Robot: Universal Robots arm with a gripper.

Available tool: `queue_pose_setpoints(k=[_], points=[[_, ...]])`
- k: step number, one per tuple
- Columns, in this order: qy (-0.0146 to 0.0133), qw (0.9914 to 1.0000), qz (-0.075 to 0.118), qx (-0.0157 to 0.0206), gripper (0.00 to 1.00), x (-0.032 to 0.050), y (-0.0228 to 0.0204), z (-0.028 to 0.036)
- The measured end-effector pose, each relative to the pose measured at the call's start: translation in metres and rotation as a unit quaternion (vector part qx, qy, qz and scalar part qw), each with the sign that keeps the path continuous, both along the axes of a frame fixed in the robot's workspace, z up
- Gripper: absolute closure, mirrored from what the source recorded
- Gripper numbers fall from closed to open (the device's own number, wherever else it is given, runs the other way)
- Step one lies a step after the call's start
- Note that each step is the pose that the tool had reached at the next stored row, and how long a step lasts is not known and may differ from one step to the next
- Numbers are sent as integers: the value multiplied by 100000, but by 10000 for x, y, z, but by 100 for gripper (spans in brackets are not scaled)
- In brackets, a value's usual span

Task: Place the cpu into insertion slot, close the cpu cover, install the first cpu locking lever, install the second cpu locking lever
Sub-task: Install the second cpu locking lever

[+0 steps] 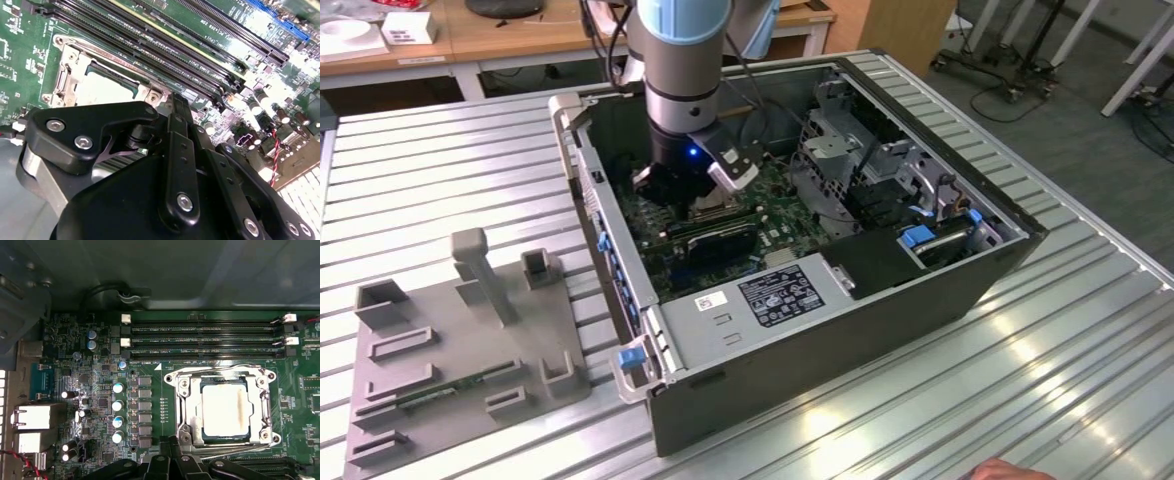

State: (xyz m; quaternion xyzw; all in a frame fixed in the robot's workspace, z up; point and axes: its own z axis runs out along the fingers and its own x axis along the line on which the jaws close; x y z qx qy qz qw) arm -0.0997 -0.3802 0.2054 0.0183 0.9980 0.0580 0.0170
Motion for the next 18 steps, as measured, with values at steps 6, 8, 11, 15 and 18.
queue_pose_setpoints(k=[6,8,11,15,18], points=[[-1,100000,-23,0,89,20,0,91],[0,100000,-28,-2,89,23,0,106],[-3,100000,-28,1,89,23,0,106],[14,100000,-31,-24,89,23,-1,115],[5,100000,-32,-11,89,24,0,156]])
